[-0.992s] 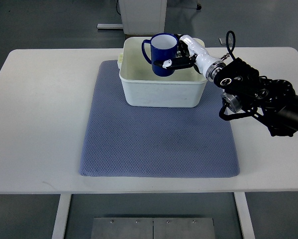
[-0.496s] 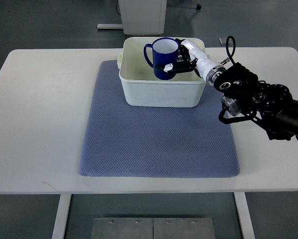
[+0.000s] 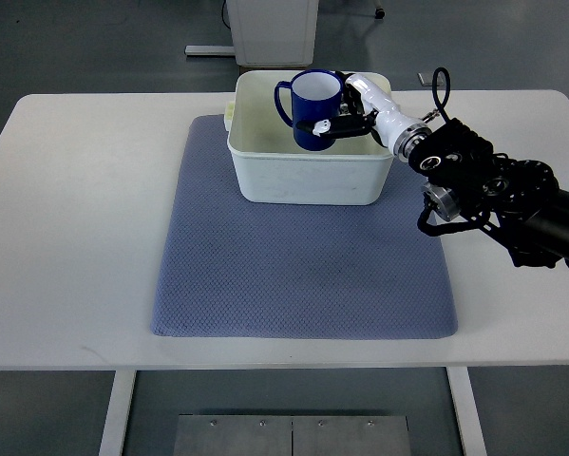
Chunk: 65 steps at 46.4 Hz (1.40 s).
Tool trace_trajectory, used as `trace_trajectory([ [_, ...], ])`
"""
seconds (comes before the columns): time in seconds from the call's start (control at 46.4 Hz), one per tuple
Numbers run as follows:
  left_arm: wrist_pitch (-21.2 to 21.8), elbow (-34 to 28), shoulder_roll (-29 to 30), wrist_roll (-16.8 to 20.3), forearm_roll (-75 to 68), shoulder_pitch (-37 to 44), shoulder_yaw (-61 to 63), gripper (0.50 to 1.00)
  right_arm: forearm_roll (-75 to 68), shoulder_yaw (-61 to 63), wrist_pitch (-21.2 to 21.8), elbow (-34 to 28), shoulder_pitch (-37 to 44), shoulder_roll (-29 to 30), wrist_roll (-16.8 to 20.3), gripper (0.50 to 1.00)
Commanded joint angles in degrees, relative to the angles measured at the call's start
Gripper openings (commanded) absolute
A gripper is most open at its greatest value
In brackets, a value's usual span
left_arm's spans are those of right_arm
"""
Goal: Place cup in box with right hand
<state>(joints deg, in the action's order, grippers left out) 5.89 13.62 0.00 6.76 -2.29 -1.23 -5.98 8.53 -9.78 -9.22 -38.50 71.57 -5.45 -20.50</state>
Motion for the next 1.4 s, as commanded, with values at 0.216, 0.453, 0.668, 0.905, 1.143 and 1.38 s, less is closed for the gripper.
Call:
trace_trajectory([
  [0.216,0.0,0.0,0.0,0.0,0.0,0.0,0.01,1.0,-0.09,0.29,-0.18,0.09,-0.03,0.0,0.02,0.968],
  [0.453,0.0,0.0,0.0,0.0,0.0,0.0,0.01,1.0,-0.09,0.38,-0.09,0.09,0.06,-0.35,0.03,1.0],
  [0.668,0.0,0.0,0.0,0.0,0.0,0.0,-0.08,1.0,-0.09,0.38,-0.01,0.0,0.23,-0.35,0.02,1.0],
  [0.905,0.0,0.0,0.0,0.0,0.0,0.0,0.0,1.0,-0.09,0.38,-0.01,-0.08,0.76,-0.61,0.02,1.0],
  [1.143,0.0,0.0,0.0,0.0,0.0,0.0,-0.08,1.0,-0.09,0.82,-0.01,-0.52,1.2,-0.88,0.02,1.0],
  [1.38,0.0,0.0,0.0,0.0,0.0,0.0,0.01,1.0,-0.18,0.99,-0.01,-1.58,1.29,-2.9,0.02,1.0],
])
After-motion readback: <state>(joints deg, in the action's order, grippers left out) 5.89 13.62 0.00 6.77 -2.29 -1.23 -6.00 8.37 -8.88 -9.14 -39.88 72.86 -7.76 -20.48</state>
